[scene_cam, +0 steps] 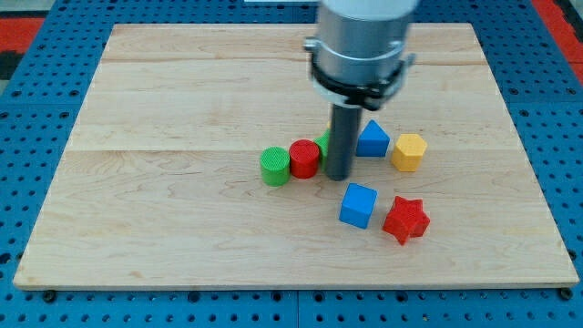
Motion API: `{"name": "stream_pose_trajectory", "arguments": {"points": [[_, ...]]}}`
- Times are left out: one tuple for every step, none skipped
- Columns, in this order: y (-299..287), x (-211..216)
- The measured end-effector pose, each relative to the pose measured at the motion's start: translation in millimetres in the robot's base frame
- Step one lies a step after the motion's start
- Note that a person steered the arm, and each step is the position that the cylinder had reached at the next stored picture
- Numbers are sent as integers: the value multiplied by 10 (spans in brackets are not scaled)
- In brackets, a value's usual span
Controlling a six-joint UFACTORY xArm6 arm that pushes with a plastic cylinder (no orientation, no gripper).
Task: Move the green star to the top left side of the board
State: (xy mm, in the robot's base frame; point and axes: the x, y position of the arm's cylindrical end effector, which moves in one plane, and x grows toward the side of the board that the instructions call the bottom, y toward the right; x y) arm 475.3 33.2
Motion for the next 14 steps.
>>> {"name": "stream_pose_trajectory", "arguments": {"points": [[-160,-81],[-79,-78],[-24,-83],[168,-91],[273,-195],[273,-396],[271,-603],[266,-775],[266,-881],[259,-983],[175,-1090],[125,-1175],[107,-1210],[107,-1210]]}}
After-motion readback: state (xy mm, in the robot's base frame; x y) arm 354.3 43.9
